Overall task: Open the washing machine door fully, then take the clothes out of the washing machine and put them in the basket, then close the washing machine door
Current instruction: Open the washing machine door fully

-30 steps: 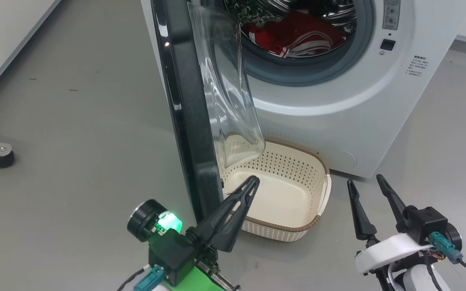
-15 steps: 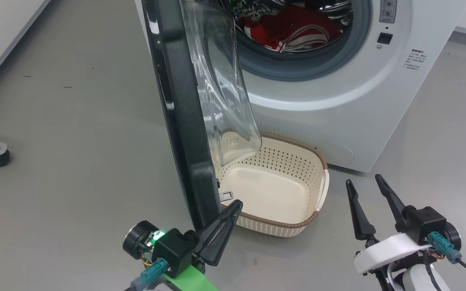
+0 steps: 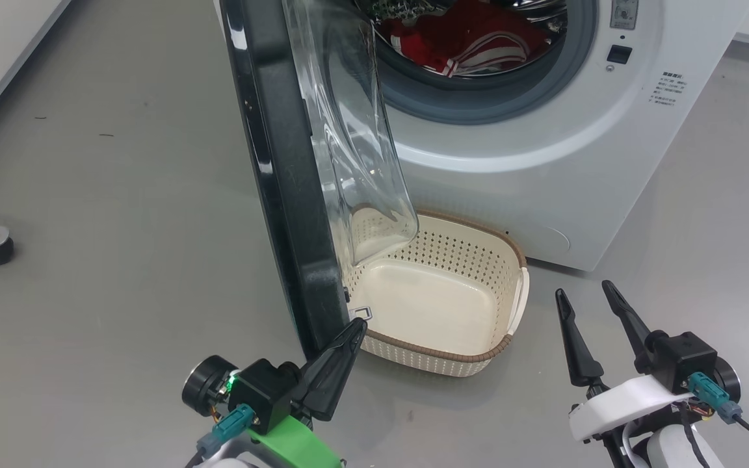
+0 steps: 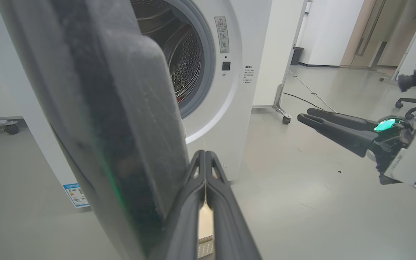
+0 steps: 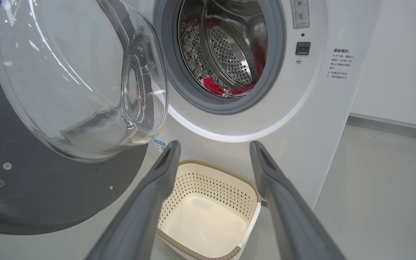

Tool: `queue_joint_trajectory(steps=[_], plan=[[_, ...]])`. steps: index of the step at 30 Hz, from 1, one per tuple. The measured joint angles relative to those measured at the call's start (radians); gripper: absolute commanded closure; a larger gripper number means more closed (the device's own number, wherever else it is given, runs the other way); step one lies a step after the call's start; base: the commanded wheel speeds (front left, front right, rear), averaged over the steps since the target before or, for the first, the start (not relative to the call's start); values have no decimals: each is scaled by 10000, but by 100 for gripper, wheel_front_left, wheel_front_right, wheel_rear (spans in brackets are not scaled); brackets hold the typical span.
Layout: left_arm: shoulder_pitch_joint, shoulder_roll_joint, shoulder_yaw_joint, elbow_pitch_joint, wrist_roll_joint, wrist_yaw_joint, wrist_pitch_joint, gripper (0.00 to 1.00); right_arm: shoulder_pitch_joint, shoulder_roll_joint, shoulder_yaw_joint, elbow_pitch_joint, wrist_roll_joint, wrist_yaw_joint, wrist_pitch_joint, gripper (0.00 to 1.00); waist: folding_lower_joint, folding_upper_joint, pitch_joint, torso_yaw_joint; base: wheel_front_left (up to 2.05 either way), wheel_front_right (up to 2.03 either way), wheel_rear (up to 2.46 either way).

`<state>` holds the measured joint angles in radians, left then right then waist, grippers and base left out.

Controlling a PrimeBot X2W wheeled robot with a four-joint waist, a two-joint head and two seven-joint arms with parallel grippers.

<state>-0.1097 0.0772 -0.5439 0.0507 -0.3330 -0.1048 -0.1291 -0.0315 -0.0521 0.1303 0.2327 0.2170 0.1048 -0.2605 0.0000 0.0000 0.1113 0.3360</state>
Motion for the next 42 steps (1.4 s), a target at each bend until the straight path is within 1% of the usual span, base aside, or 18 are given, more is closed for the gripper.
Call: queue_joint_trajectory(steps=[5, 6, 13, 20, 27, 39, 42], plan=[[-49, -33, 17, 153, -13, 44, -96, 100, -1, 25, -48, 10, -90, 17, 0, 0, 0, 0, -1, 12, 0, 0, 0], [-63, -50, 25, 247, -13, 67, -144, 100, -2, 27, -69, 13, -94, 75, 0, 0, 0, 0, -4, 26, 0, 0, 0], [-87, -119, 79, 453, -13, 174, -278, 100, -3, 31, -146, 17, -174, 77, 0, 0, 0, 0, -24, 124, 0, 0, 0], [-84, -186, 153, 732, -13, 307, -408, 100, -1, 42, -295, 17, -178, 82, 0, 0, 0, 0, -91, 356, 0, 0, 0], [-43, -194, 397, 821, -13, 600, -587, 100, -1, 69, -309, 19, -240, 86, 0, 0, 0, 0, -100, 558, 0, 0, 0], [-17, -169, 1179, 1009, -144, 1047, -828, 100, -1, 71, -288, 10, -257, 88, 0, 0, 0, 0, -36, 711, 0, 0, 0], [2, -140, 1392, 1039, -176, 1221, -876, 100, -2, 71, -286, 2, -259, 105, 0, 0, 0, 0, -14, 725, 0, 0, 0]])
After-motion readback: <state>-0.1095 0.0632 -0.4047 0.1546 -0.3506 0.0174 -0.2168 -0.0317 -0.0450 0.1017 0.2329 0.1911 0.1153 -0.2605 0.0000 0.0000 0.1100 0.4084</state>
